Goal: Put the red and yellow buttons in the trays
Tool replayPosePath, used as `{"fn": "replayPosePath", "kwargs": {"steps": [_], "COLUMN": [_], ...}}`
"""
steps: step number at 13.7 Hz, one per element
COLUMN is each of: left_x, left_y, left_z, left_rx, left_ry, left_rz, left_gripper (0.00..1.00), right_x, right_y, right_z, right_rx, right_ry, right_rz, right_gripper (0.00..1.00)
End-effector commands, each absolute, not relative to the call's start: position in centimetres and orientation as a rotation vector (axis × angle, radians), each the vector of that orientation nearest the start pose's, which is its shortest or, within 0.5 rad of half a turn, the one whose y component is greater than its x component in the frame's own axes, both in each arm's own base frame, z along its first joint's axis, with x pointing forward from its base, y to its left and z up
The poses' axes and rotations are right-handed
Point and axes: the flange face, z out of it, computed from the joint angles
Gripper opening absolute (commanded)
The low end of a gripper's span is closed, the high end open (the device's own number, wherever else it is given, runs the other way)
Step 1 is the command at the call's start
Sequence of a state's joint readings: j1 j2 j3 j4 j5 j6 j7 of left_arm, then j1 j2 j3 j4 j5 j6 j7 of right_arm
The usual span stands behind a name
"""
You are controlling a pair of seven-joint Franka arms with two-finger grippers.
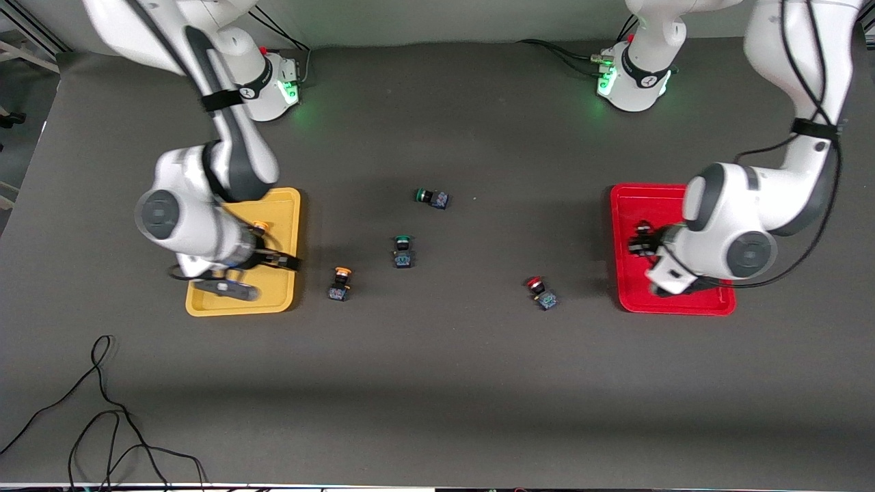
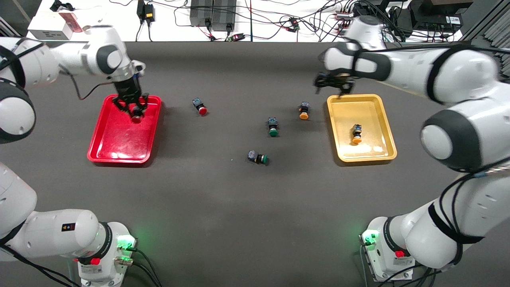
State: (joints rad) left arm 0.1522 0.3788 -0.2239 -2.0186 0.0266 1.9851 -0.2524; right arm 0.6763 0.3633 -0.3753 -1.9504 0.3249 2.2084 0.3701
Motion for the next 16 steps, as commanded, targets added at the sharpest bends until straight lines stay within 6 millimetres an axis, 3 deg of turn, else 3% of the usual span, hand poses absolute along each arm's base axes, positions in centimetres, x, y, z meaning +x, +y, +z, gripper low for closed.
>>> {"fn": "replayPosePath", "kwargs": {"steps": [1, 2, 3, 4, 6, 7, 9, 10, 11, 12, 13, 14, 16], "left_x": [51.6, 50.5, 50.0, 50.1, 51.1, 52.6, 55.8, 57.2, 58.6, 60.2, 61.7, 63.3, 65.0], "left_y": [-1.3, -1.0, -1.0, -1.0, -1.8, -3.1, -8.4, -11.5, -15.1, -17.6, -19.8, -21.3, -23.3], "left_z": [20.6, 19.2, 18.5, 18.7, 20.5, 22.5, 26.7, 27.7, 28.7, 28.3, 27.9, 27.0, 24.9], "left_rx": [-3.083, -3.094, -3.097, -3.093, -3.086, -3.073, -3.069, -3.071, -3.075, -3.077, -3.095, -3.111, -3.158], "left_ry": [-0.182, -0.194, -0.208, -0.219, -0.220, -0.234, -0.261, -0.319, -0.389, -0.464, -0.503, -0.539, -0.572], "left_rz": [0.577, 0.550, 0.539, 0.543, 0.572, 0.590, 0.549, 0.510, 0.457, 0.436, 0.411, 0.403, 0.354], "left_gripper": [0.00, 0.11, 0.82, 1.00, 1.00, 1.00, 1.00, 1.00, 1.00, 1.00, 1.00, 1.00, 1.00], "right_x": [59.6, 60.2, 60.6, 60.7, 60.8, 60.7, 60.5, 60.4, 60.4, 60.3, 60.2, 60.2, 60.6], "right_y": [26.2, 26.7, 27.0, 27.0, 26.5, 26.2, 26.1, 26.1, 26.0, 25.9, 25.7, 25.6, 24.6], "right_z": [24.5, 23.2, 22.0, 20.7, 19.7, 18.9, 17.9, 17.5, 17.4, 17.2, 17.1, 17.3, 18.5], "right_rx": [-3.039, -3.052, -3.065, -3.081, -3.104, -3.114, -3.126, -3.130, -3.131, -3.133, -3.133, -3.132, -3.124], "right_ry": [0.434, 0.463, 0.460, 0.447, 0.430, 0.414, 0.405, 0.405, 0.403, 0.405, 0.410, 0.413, 0.432], "right_rz": [0.183, 0.166, 0.154, 0.163, 0.170, 0.185, 0.199, 0.195, 0.184, 0.190, 0.195, 0.196, 0.196], "right_gripper": [1.00, 1.00, 1.00, 1.00, 1.00, 1.00, 1.00, 1.00, 0.85, 0.53, 0.31, 0.18, 0.08]}}
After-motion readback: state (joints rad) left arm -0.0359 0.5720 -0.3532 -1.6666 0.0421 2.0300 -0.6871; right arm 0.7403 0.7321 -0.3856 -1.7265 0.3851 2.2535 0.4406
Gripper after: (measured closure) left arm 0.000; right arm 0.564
